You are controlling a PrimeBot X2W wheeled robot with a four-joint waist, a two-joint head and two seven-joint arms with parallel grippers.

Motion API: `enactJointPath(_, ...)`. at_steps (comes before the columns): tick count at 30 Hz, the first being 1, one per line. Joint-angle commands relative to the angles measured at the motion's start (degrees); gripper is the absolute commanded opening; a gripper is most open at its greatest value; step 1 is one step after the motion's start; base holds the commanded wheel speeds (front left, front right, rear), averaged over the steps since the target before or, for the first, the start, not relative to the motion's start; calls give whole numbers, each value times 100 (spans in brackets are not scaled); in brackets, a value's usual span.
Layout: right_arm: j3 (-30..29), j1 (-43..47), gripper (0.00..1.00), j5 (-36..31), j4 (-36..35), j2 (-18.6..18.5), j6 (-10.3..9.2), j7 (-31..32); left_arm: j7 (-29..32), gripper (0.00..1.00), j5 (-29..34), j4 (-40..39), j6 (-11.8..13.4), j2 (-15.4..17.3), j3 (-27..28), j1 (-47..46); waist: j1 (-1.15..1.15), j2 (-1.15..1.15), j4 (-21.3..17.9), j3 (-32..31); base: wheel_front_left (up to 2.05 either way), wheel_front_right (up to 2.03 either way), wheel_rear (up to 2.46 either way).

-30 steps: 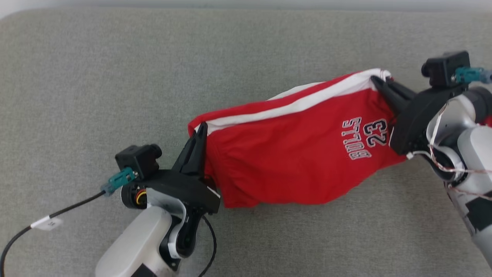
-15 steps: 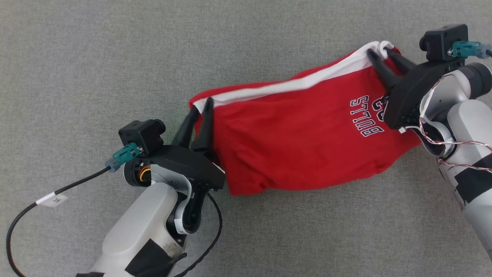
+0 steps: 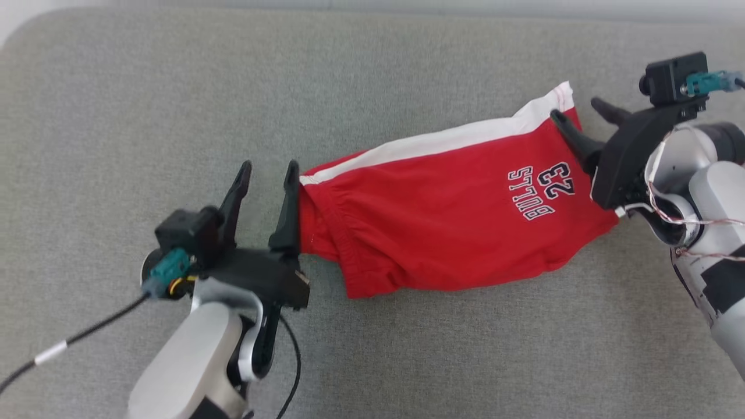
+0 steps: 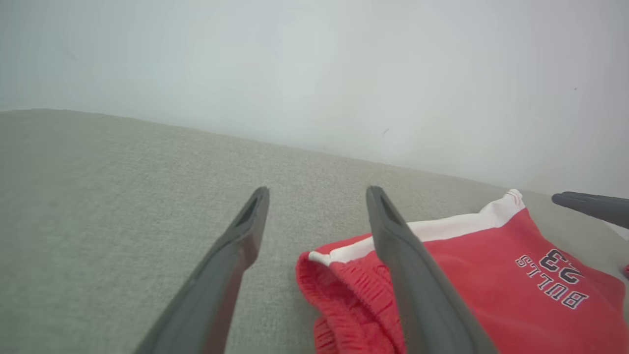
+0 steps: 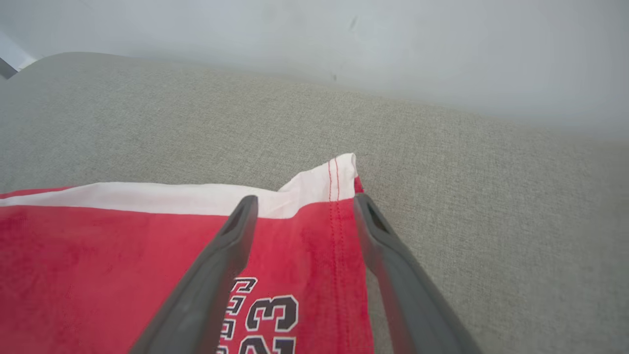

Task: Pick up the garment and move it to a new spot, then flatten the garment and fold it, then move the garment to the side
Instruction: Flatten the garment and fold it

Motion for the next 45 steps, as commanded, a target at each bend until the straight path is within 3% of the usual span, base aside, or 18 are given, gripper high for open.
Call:
enactJointPath(1, -15, 123, 100, 52, 2, -9, -16, 42, -22, 100, 122, -56, 45, 51, 33, 175, 0, -1, -7, -271, 0, 0, 0)
enactJointPath(9, -481, 673, 100, 102, 301, -24, -16, 594, -20, 100, 1363, -823, 551, 329, 156, 1369, 0, -1, 68, -749, 0, 0, 0)
enactJointPath(18, -1225, 781, 100, -277, 705, 186, -16, 980, -20, 100, 2271, -1547, 840, 404, 272, 2316, 0, -1, 272, -647, 0, 0, 0)
enactJointPath(25, -1666, 700, 100, -719, 954, 322, -16, 1056, -21, 100, 2753, -1851, 861, 387, 370, 2576, 0, -1, 444, -386, 0, 0, 0)
enactJointPath(41, -2153, 1114, 100, -1492, 1228, 958, -2, 1536, -21, 100, 3102, -1815, 548, 34, 686, 2671, 0, -1, 707, -28, 0, 0, 0)
enactJointPath(43, -2141, 1271, 65, -1529, 1193, 1036, 4, 1664, -21, 100, 3108, -1781, 503, -4, 711, 2680, 0, -1, 708, -36, 0, 0, 0)
enactJointPath(44, -2162, 1325, 40, -1558, 1146, 1053, 5, 1669, -21, 100, 3126, -1766, 491, -23, 726, 2681, 0, -1, 705, -38, 0, 0, 0)
enactJointPath(45, -2192, 1367, 0, -1589, 1107, 1055, 5, 1647, -21, 100, 3133, -1750, 455, -39, 732, 2684, 0, -1, 701, -40, 0, 0, 0)
